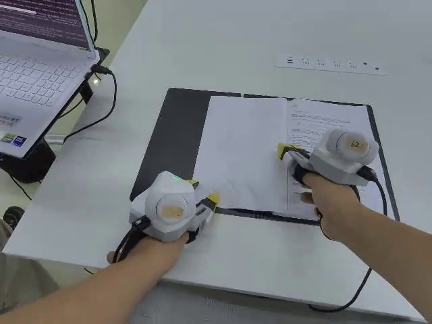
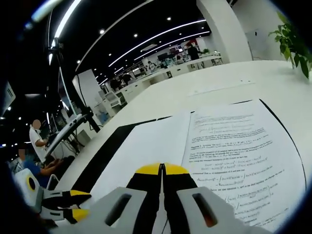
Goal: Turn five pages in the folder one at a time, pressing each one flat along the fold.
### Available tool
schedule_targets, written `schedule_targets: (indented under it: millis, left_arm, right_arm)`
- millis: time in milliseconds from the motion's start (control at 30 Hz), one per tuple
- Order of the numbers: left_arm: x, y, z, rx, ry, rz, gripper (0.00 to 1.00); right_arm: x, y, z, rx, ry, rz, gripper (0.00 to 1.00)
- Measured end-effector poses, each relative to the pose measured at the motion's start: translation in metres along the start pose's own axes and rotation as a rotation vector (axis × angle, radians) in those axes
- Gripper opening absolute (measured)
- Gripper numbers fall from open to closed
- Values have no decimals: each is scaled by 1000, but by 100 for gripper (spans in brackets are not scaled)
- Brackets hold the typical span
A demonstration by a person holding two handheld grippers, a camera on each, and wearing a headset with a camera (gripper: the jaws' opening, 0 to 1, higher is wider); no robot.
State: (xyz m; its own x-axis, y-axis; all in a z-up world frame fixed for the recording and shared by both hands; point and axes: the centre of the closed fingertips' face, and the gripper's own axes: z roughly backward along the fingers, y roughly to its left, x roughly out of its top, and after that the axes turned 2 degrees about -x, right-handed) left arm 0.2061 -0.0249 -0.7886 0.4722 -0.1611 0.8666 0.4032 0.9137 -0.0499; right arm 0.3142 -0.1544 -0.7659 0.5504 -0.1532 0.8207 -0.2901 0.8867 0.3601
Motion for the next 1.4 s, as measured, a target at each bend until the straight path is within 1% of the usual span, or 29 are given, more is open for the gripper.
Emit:
schedule_targets:
  millis: [67,133,167,200,233,333,400,433,733,833,900,933,967,1033,1067,1100,1200,1300,1400]
  left_arm:
    - [0,0,-1,0,-2,0,26]
    - [0,0,-2,-1,-2,2,26]
    - [0,0,-2,-1,-2,3,26]
    - [0,0,-3,-1,-1,2,26]
    - [-1,0,-3,0,-2,4,26]
    - [-1,1,-4,0,-6,5,26]
    - [-1,1,-5,0,-5,5,26]
    - [-1,1,-5,0,-6,6,26]
    - [-1,0,-5,4,-10,16,26]
    - [-1,0,-4,4,-13,18,26]
    - [-1,0,-4,4,-14,17,26]
    - [-1,0,-3,4,-14,17,26]
    - [-1,0,-4,4,-14,17,26]
    - [-1,-1,-3,4,-16,19,26]
    - [-1,-1,-3,4,-16,18,26]
    - [-1,-1,-3,4,-16,18,26]
    - [-1,-1,-3,4,-19,20,26]
    - [0,-1,-2,3,-22,21,26]
    - [0,-1,-2,4,-22,23,26]
  right_arm:
    - [0,-3,-5,-8,2,30,0]
    - [0,-3,-6,-13,4,40,0]
    - [0,-6,-8,-19,5,45,0]
    - [2,-4,-8,-7,-10,48,0]
    - [3,-6,-9,-17,-6,42,0]
    - [7,-4,-14,-14,-15,50,0]
    - [10,-8,-17,-23,-24,33,0]
    - [12,-11,-19,-37,-29,18,0]
    - [26,-17,-38,-35,-47,-5,0]
    - [29,-19,-43,-41,-56,-16,0]
    - [32,-22,-49,-43,-63,-46,0]
    - [35,-22,-50,-46,-75,-105,0]
    - [37,-25,-52,-51,-81,-130,0]
    - [40,-28,-57,-57,-86,-118,0]
    - [46,-36,-66,-59,-88,-111,0]
    - [49,-39,-72,-60,-87,-111,0]
    - [55,-44,-81,-61,-91,-113,0]
    - [61,-51,-93,-73,-103,-118,0]
    - [64,-56,-100,-82,-110,-122,0]
